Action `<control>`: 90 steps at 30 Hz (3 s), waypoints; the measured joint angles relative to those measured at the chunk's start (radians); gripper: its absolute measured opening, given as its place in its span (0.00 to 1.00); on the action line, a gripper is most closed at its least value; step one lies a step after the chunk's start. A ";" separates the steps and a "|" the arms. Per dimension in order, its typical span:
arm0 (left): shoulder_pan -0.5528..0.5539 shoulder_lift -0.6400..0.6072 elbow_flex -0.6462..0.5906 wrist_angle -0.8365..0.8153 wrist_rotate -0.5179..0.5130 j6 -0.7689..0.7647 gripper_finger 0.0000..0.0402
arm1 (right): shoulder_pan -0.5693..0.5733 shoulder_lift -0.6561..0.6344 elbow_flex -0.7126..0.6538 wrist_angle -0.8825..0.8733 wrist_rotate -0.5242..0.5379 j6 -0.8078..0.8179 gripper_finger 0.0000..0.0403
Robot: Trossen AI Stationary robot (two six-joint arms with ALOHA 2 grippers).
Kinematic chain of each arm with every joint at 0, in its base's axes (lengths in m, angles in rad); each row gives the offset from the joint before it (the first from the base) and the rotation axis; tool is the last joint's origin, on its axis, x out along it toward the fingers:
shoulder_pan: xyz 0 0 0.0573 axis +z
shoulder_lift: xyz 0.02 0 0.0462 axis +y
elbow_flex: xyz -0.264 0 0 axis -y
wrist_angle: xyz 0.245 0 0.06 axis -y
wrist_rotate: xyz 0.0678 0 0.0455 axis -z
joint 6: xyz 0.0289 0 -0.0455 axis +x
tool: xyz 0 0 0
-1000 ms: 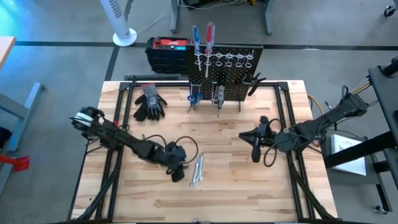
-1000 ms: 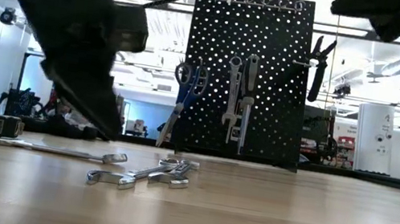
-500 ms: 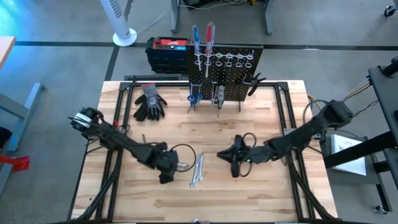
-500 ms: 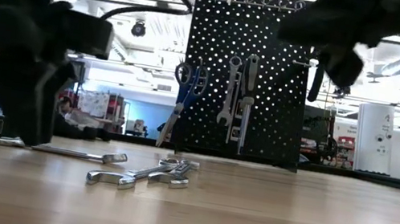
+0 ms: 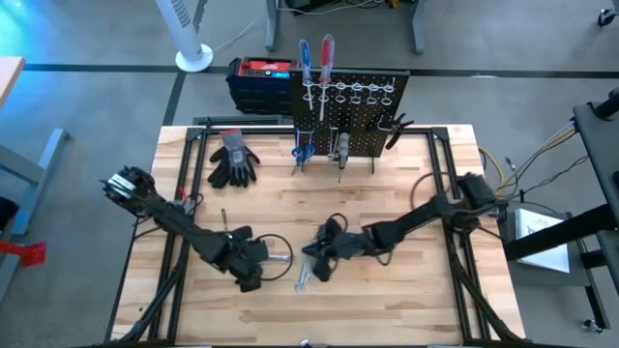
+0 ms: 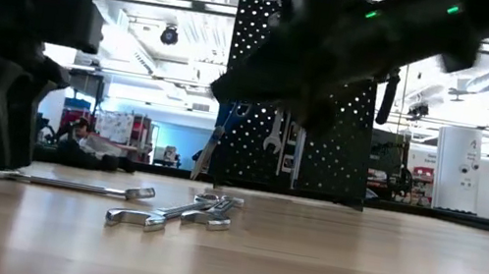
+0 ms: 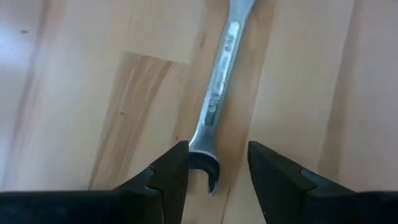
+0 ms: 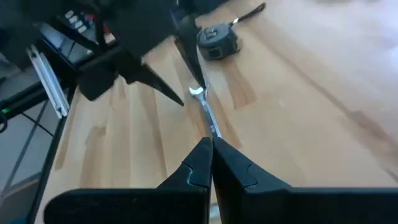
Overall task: Hang tools onto peg board
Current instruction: Hang the right silver wrench on the peg board
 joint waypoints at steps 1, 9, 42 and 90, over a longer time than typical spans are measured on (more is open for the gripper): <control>-0.008 -0.008 -0.003 0.000 -0.010 -0.013 0.38 | -0.010 0.031 0.027 0.000 -0.026 0.000 0.00; -0.088 -0.101 -0.006 -0.001 -0.047 -0.035 0.38 | -0.036 0.236 0.229 -0.119 -0.150 -0.032 0.00; -0.171 -0.149 -0.013 -0.010 -0.170 -0.038 0.38 | -0.055 0.260 0.273 -0.219 -0.121 -0.326 0.00; -0.039 -0.146 -0.123 0.134 -0.082 0.248 0.38 | -0.048 0.306 0.300 -0.241 -0.149 -0.380 0.00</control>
